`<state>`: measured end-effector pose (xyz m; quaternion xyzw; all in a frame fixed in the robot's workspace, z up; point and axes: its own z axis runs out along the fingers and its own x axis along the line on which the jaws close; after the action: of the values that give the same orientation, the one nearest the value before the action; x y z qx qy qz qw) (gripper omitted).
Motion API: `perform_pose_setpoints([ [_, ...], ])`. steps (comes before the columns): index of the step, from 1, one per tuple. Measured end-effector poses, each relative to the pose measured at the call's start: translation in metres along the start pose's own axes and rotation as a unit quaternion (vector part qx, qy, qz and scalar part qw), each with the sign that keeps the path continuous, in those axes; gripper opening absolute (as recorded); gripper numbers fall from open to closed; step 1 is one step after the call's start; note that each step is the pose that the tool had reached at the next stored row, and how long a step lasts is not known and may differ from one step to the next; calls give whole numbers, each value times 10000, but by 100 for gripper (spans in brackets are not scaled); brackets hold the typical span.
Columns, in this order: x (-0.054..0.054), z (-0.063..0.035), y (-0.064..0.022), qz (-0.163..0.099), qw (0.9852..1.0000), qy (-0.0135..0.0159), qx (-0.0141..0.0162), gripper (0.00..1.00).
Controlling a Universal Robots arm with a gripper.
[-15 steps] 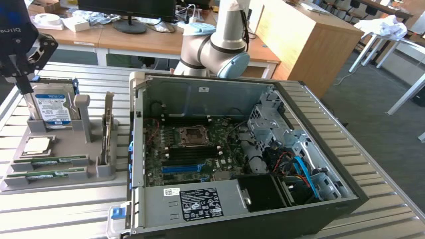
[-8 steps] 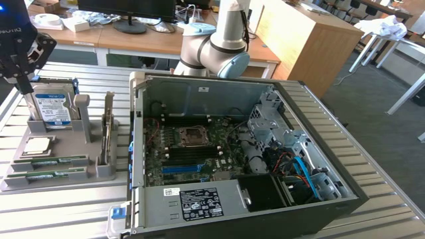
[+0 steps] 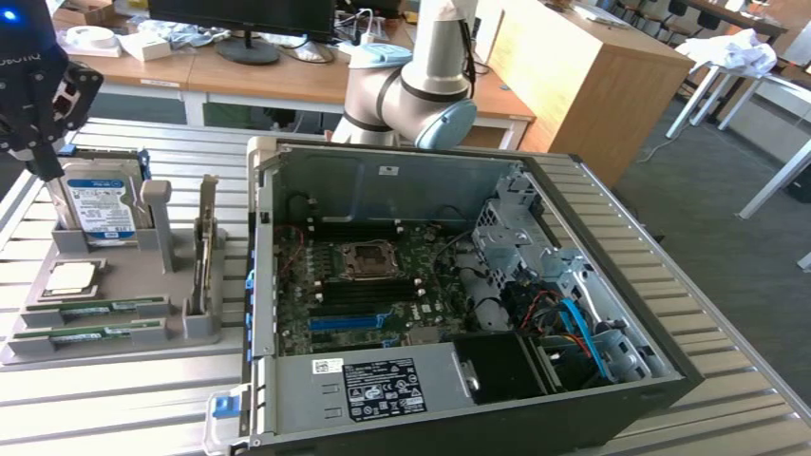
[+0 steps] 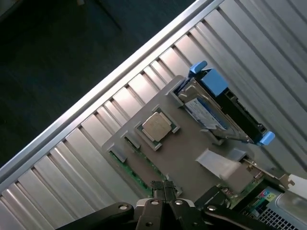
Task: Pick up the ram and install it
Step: 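Pick up the ram and move it above insertion slot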
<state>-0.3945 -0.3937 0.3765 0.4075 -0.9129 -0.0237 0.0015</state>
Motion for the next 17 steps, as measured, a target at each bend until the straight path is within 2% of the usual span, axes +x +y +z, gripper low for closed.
perform_pose_setpoints([
  [5, 0, 5, 0, -449, 9990, 20, -8, 10],
  [9, 0, 9, -1, -816, 9967, 37, -14, 10],
  [12, 0, 12, -1, -1082, 9941, 48, -18, 10],
  [17, 0, 17, -1, -1535, 9881, 68, -26, 10],
])
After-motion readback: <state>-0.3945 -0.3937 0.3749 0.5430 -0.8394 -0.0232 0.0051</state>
